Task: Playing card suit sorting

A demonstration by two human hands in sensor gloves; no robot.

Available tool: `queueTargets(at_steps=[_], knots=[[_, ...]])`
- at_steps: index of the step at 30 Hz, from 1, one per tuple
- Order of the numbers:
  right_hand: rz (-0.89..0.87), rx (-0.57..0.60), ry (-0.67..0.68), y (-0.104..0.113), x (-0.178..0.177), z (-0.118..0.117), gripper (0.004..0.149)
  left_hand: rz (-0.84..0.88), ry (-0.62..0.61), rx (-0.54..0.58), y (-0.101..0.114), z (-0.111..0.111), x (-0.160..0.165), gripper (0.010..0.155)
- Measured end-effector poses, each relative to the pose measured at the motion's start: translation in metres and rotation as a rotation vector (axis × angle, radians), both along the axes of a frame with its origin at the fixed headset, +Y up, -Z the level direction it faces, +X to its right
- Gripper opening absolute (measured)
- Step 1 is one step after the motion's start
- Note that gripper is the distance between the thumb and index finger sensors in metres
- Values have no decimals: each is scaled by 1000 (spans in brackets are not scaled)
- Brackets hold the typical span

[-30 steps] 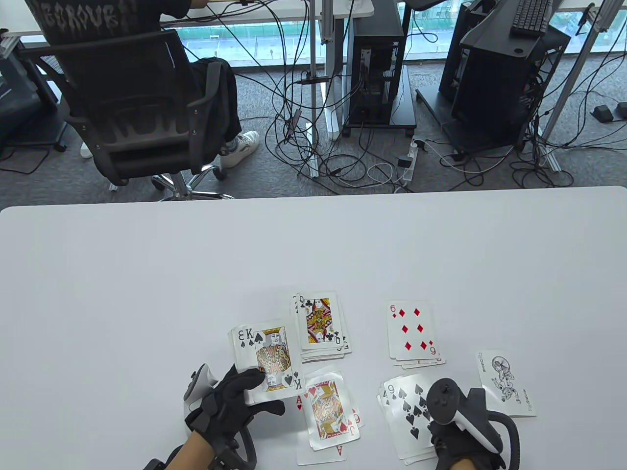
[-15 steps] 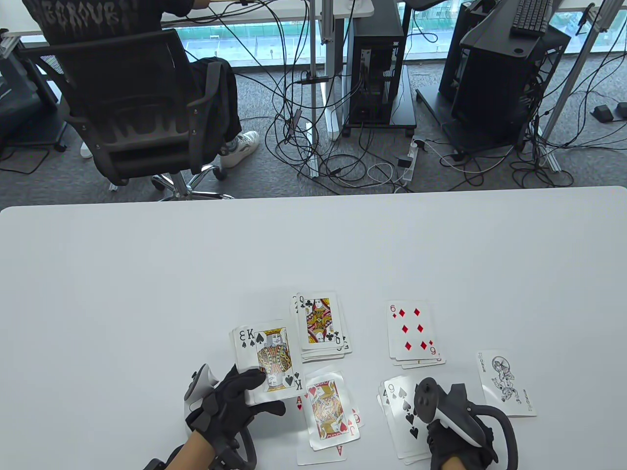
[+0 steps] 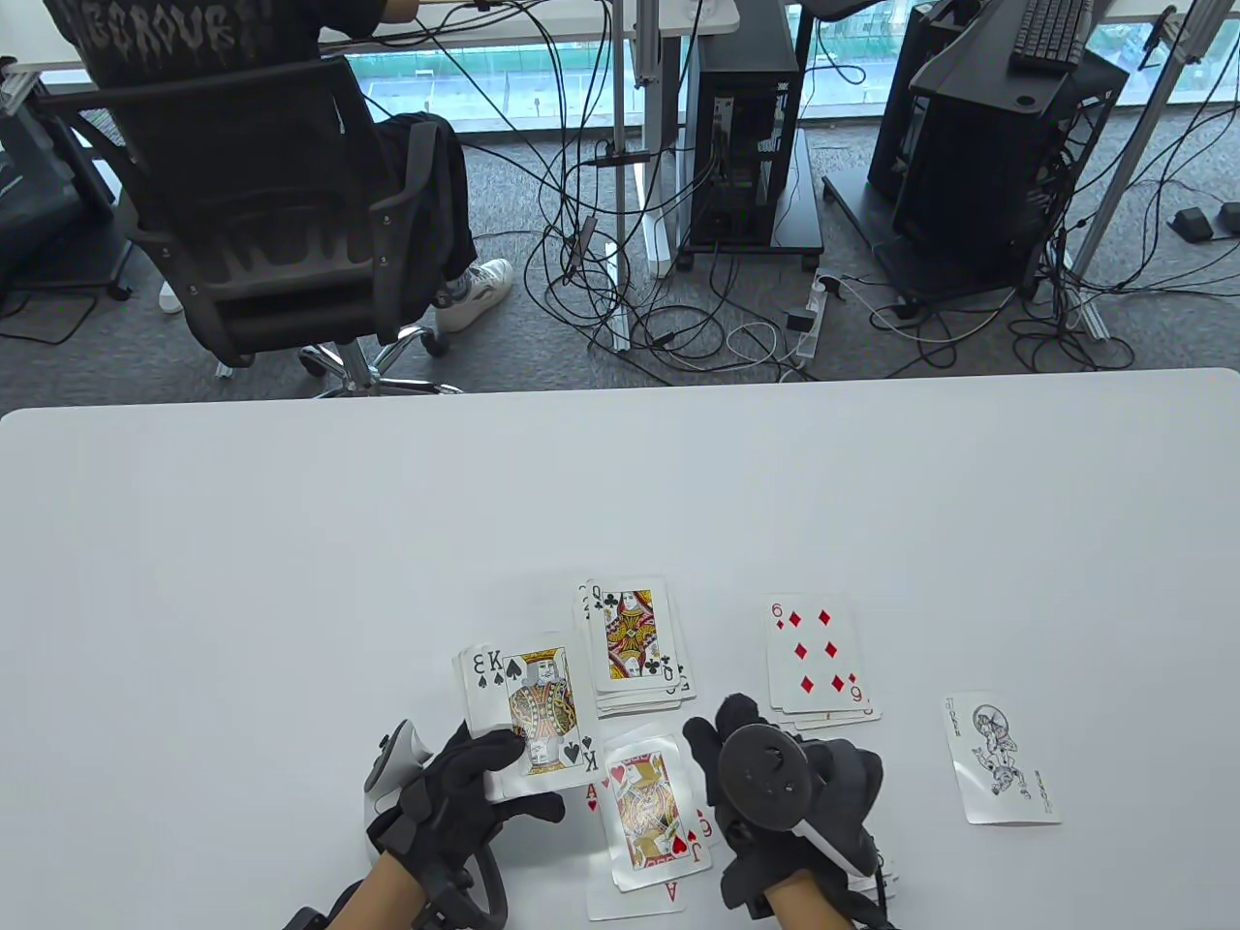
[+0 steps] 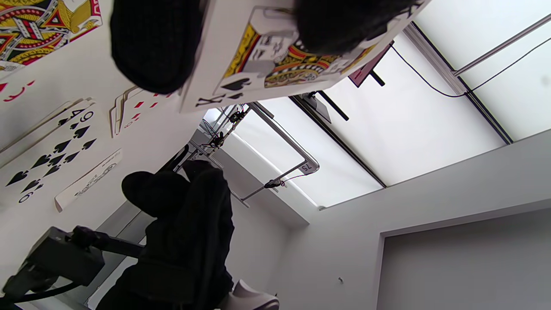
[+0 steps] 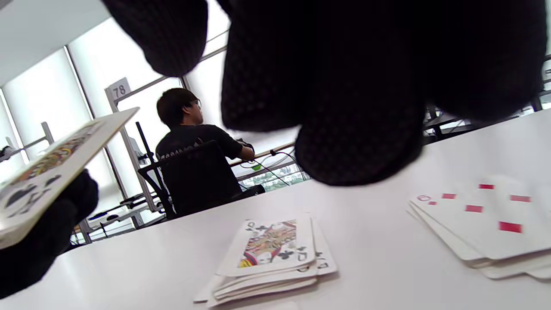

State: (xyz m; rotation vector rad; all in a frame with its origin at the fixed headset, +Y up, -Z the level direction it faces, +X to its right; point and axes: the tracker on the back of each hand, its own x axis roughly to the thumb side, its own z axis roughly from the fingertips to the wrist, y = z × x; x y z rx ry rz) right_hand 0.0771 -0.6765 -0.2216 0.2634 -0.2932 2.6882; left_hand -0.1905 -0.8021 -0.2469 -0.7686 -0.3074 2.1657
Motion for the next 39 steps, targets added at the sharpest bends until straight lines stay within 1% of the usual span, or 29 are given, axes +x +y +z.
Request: queueTargets(at_steps=[3, 6, 8, 12, 14, 17, 19, 21, 23, 25, 27, 30, 34, 39], knots=[[-59, 71, 57, -8, -20, 2, 56, 0, -4, 3, 0, 0, 0, 51], [-134, 115, 102, -25, -36, 5, 60, 0, -9, 5, 0, 0, 1, 50], [-160, 95, 134, -35, -43, 5, 65, -2, -15, 9, -1, -1, 1, 51], [-167, 38, 187, -45, -52, 9, 78, -3, -28, 15, -1, -1, 2, 51], [-162, 33, 200, -49, -56, 10, 81, -6, -36, 17, -2, -1, 3, 51], [-173, 45, 190, -51, -57, 10, 81, -9, -46, 18, -3, 0, 4, 51], [-200, 56, 175, -53, -56, 10, 79, -11, -58, 25, -2, 0, 6, 51], [-234, 75, 160, -55, -55, 10, 74, -14, -68, 30, -2, 0, 8, 51], [-290, 98, 133, -55, -53, 10, 64, -20, -69, 31, -2, 1, 8, 51], [-360, 100, 121, -55, -50, 9, 51, -22, -78, 32, -2, 1, 9, 51], [-381, 105, 117, -54, -48, 10, 43, -23, -82, 32, -2, 1, 9, 51], [-388, 117, 111, -55, -45, 9, 40, -23, -84, 32, -2, 1, 10, 51], [-420, 106, 87, -57, -42, 8, 39, -25, -83, 37, -2, 0, 9, 51], [-374, 134, 16, -55, -34, 7, 40, -28, -72, 27, -4, 0, 8, 51]])
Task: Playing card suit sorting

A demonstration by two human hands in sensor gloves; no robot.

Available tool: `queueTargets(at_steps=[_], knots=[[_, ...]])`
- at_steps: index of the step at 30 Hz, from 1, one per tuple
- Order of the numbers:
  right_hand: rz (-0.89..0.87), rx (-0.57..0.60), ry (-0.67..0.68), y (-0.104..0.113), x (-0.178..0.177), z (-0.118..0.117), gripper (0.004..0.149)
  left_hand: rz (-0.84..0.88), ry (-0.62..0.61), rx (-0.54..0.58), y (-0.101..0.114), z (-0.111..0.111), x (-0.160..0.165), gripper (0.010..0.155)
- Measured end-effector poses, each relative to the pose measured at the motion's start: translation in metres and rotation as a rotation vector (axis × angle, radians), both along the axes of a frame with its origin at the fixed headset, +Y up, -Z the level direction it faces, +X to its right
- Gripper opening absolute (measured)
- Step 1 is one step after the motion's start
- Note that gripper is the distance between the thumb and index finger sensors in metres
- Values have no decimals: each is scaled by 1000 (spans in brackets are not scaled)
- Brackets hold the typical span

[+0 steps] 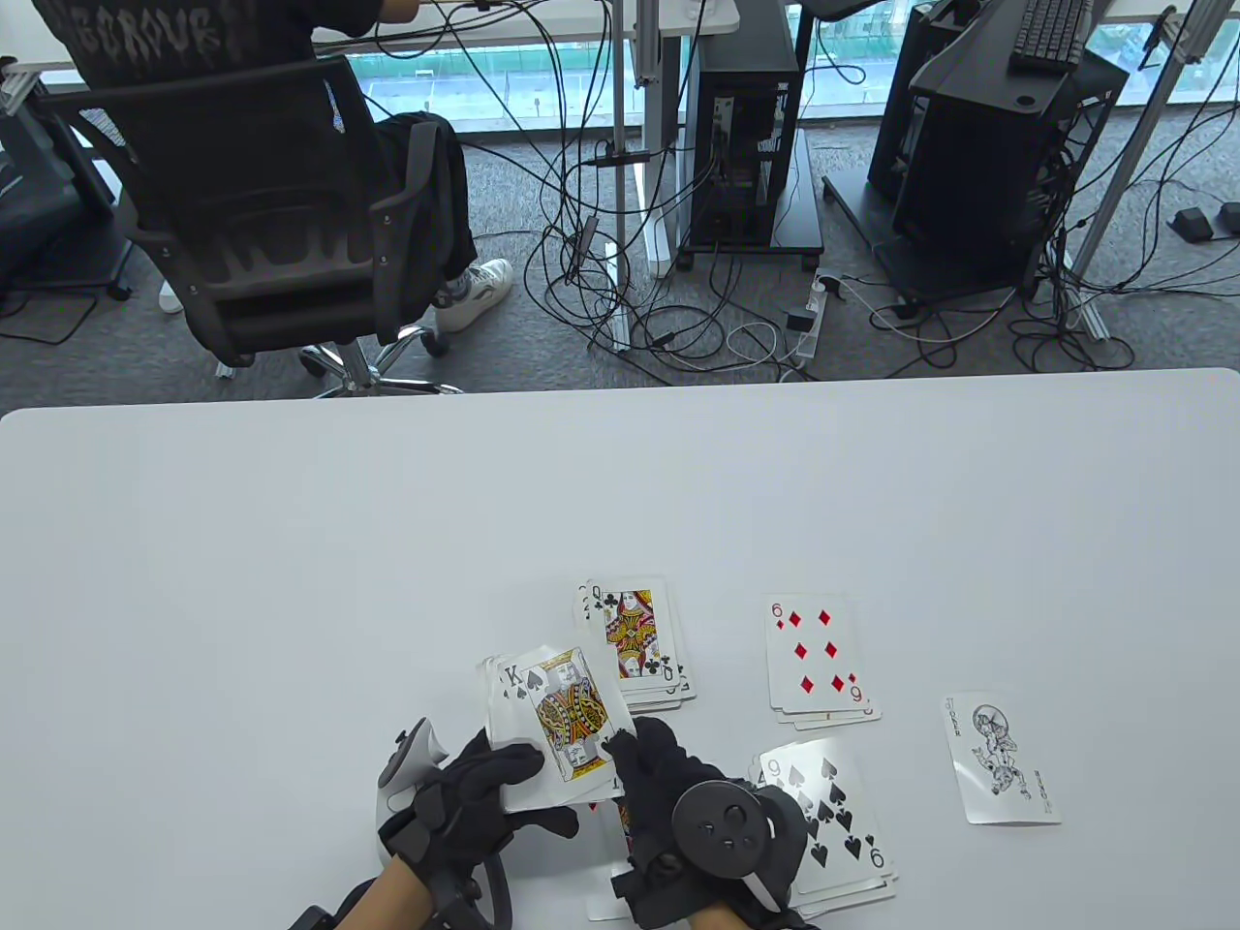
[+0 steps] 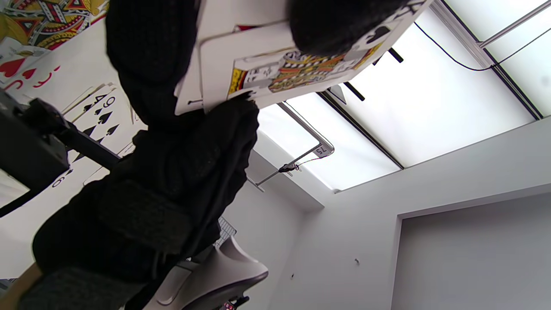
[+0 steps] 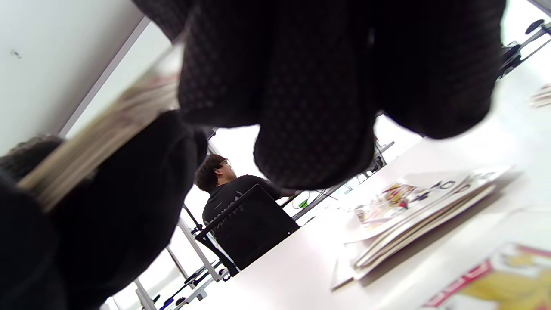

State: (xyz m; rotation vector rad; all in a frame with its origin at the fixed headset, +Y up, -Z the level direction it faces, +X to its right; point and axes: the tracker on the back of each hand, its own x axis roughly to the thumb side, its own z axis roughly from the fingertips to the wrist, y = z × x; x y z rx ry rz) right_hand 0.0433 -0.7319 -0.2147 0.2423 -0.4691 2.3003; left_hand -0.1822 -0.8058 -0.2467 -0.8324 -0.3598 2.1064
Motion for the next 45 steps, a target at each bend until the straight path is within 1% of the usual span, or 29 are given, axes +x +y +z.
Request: queueTargets(at_steps=[5, 9, 13, 15, 17, 18, 20, 22, 23, 27, 30, 36, 38, 41, 45], knots=[[-57, -46, -36, -1, 13, -4, 39, 2, 7, -7, -1, 0, -1, 51], [-67, -56, -57, 4, 23, -8, 39, 11, 16, -15, 0, 0, -1, 51], [-165, -123, -42, 22, 46, -16, 38, 29, 47, -26, -1, -2, -6, 51], [-174, -157, -59, 31, 60, -17, 38, 34, 64, -31, -1, -3, -8, 50], [-110, -195, -77, 44, 82, -15, 38, 39, 83, -34, -1, -4, -11, 51], [-70, -201, -90, 46, 88, -13, 38, 40, 88, -33, -1, -4, -12, 51], [59, -259, -109, 49, 107, -7, 38, 40, 96, -29, -1, -5, -13, 51], [146, -311, -137, 44, 123, 2, 38, 40, 98, -28, -1, -5, -13, 51], [179, -376, -151, 36, 133, 6, 38, 41, 98, -28, -1, -5, -13, 51], [221, -593, -168, 8, 156, 16, 39, 42, 100, -24, -1, -5, -14, 50], [358, -734, -194, -13, 164, 17, 39, 41, 104, -27, 0, -5, -14, 50], [658, -857, -225, -41, 156, 10, 44, 44, 107, -24, 0, -5, -14, 51], [720, -817, -235, -40, 150, 9, 44, 45, 108, -23, 0, -5, -15, 51], [840, -847, -231, -39, 145, 9, 47, 44, 115, -24, 0, -6, -16, 50], [891, -846, -249, -38, 142, 10, 49, 40, 118, -26, 0, -5, -16, 51]])
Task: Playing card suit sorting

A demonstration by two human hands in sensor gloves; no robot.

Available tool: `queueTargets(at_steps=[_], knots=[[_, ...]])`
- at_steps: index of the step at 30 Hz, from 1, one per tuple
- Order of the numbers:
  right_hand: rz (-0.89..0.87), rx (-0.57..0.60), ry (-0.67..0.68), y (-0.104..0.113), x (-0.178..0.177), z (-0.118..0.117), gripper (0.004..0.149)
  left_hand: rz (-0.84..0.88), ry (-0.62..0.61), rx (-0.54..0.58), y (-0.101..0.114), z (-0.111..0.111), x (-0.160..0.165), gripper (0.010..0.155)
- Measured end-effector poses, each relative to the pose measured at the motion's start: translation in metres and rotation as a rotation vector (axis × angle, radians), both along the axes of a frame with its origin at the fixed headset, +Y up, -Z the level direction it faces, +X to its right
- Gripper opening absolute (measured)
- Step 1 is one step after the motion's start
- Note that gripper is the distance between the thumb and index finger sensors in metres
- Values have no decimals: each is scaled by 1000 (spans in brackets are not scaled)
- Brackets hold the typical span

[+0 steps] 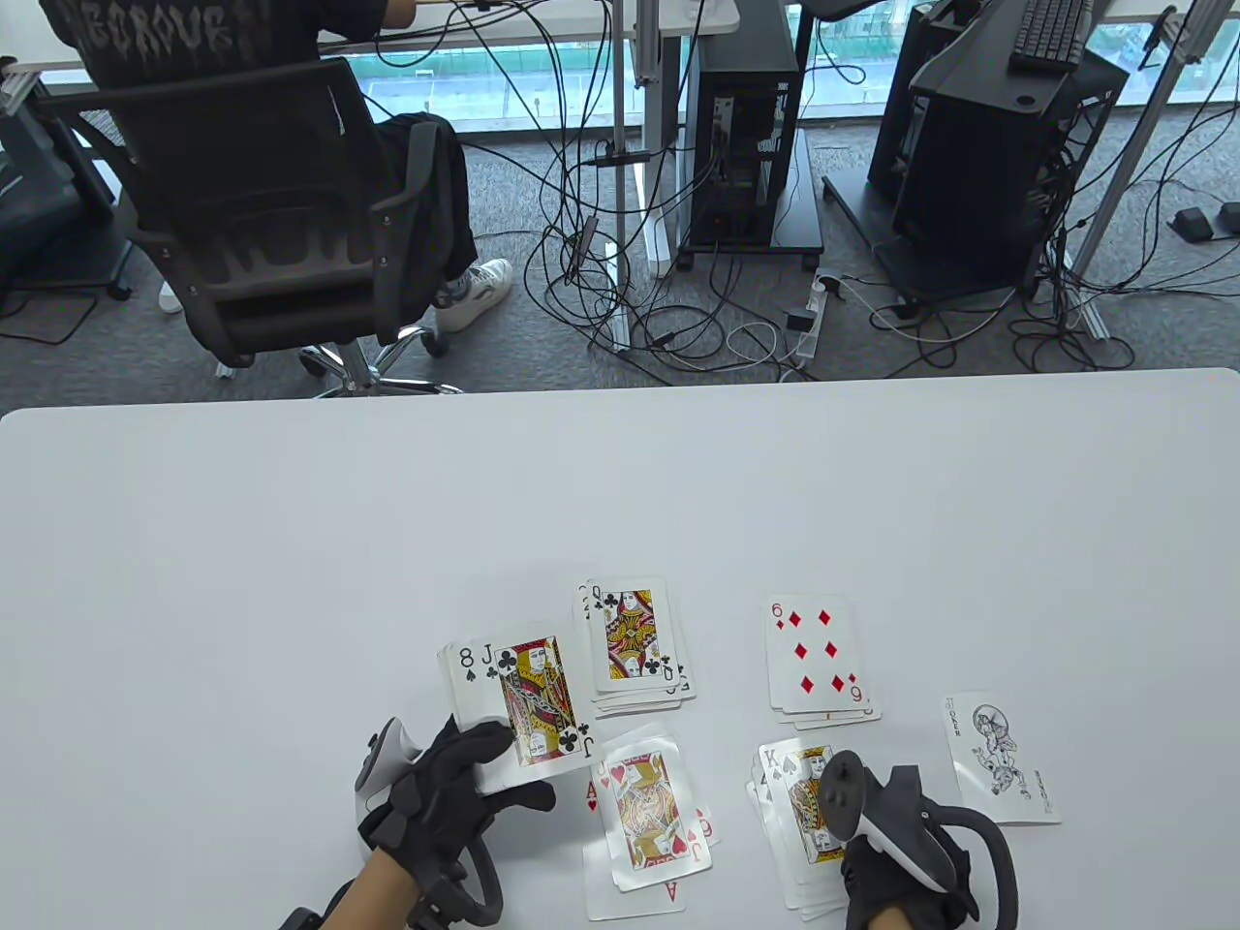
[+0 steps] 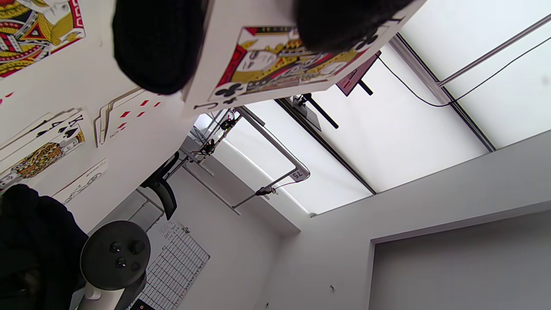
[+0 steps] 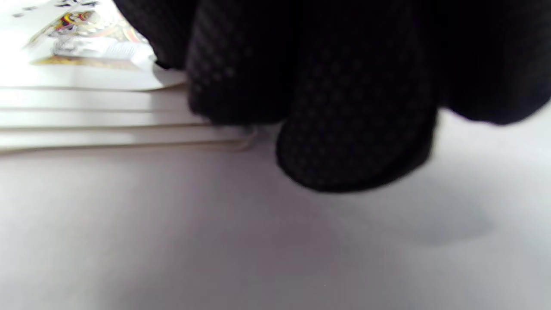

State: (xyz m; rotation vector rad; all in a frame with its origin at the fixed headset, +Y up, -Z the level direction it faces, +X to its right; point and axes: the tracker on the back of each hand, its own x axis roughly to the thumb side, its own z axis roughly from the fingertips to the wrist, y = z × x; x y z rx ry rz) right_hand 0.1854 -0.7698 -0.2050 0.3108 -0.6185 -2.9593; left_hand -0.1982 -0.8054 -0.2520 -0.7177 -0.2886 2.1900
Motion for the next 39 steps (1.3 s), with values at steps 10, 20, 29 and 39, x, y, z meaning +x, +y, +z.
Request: queueTargets(at_steps=[10, 20, 29, 39], knots=[[-157, 186, 45, 45, -24, -9, 56, -8, -6, -11, -3, -1, 1, 50], [-701, 623, 362, 76, -152, -22, 63, -2, -21, -1, -3, -1, 1, 50], [-886, 682, 322, 43, -173, -24, 57, -26, -38, 12, -5, -2, 1, 50], [-919, 722, 235, 40, -156, -31, 39, -33, -25, -2, -7, -2, -1, 50]])
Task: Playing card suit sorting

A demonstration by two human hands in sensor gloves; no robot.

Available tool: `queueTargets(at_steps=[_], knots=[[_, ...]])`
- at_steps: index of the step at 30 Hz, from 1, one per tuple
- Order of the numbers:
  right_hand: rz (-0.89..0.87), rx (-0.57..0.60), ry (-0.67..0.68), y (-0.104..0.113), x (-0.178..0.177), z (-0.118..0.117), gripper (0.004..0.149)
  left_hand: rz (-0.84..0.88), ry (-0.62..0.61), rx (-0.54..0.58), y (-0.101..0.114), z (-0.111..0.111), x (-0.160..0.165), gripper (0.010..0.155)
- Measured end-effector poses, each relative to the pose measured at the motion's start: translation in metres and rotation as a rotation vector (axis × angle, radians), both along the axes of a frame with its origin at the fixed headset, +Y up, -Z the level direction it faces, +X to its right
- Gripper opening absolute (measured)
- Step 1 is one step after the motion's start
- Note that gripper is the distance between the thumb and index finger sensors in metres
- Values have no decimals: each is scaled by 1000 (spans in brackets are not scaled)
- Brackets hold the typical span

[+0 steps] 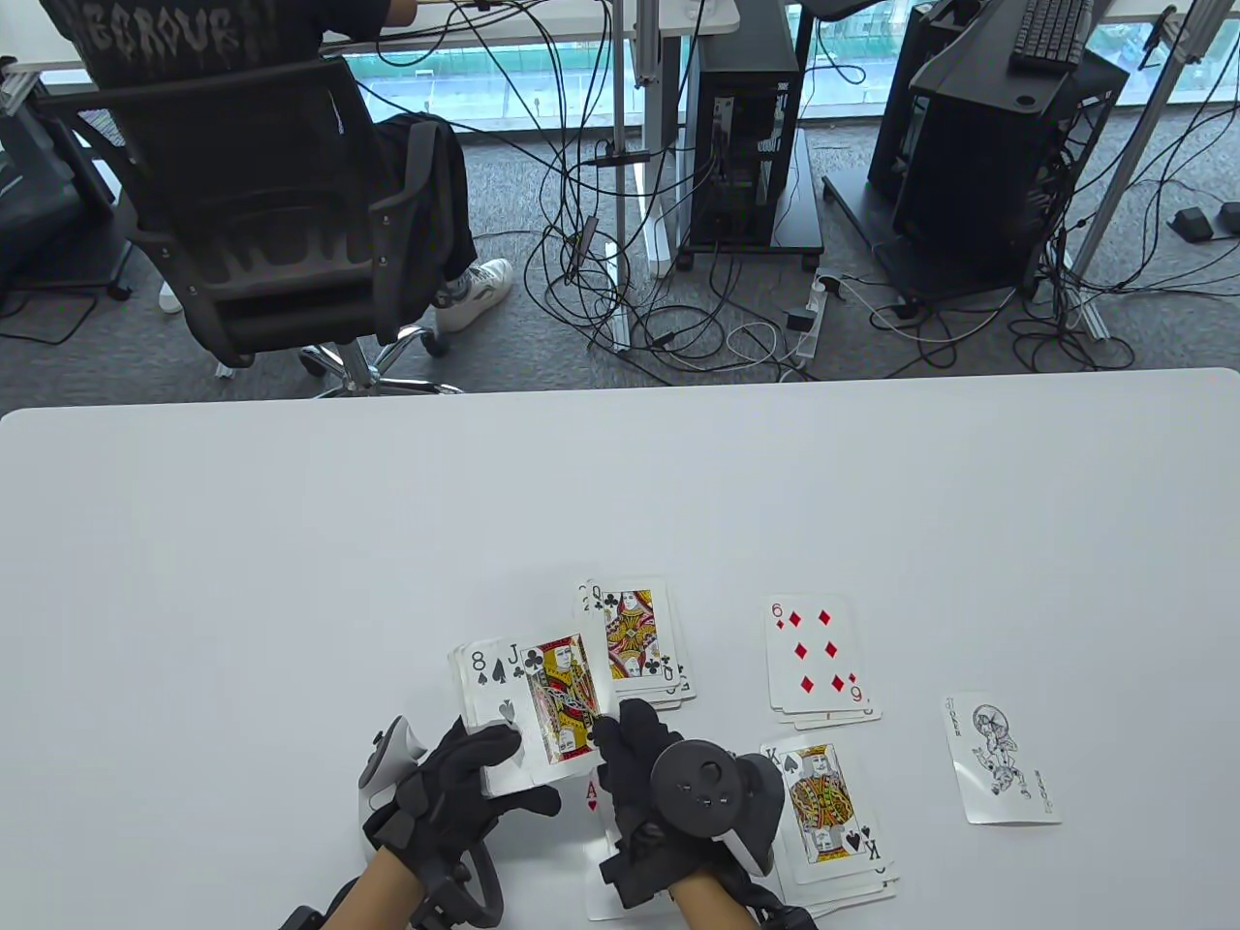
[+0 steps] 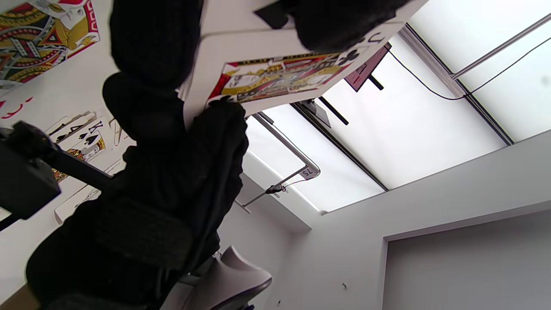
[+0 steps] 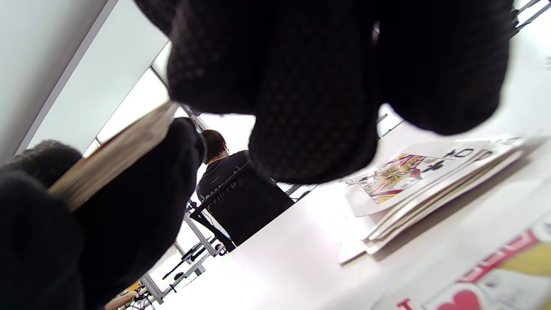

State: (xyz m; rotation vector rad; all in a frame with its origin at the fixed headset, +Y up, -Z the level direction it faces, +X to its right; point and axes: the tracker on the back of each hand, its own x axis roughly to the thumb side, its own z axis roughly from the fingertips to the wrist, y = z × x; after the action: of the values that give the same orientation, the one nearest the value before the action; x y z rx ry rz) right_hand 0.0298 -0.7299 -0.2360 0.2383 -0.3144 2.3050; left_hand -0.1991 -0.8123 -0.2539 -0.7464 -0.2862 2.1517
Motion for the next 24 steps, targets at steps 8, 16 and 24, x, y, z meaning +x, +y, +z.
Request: queueTargets(at_steps=[8, 16, 24], knots=[[-194, -59, -99, 7, 35, -10, 39, 40, 46, 6, 3, -2, -7, 50], [-13, -301, -198, 10, 47, -63, 39, 68, 115, -19, 0, -6, -19, 50], [169, -485, -250, -16, 24, -106, 41, 93, 117, -25, 2, -6, -19, 50]])
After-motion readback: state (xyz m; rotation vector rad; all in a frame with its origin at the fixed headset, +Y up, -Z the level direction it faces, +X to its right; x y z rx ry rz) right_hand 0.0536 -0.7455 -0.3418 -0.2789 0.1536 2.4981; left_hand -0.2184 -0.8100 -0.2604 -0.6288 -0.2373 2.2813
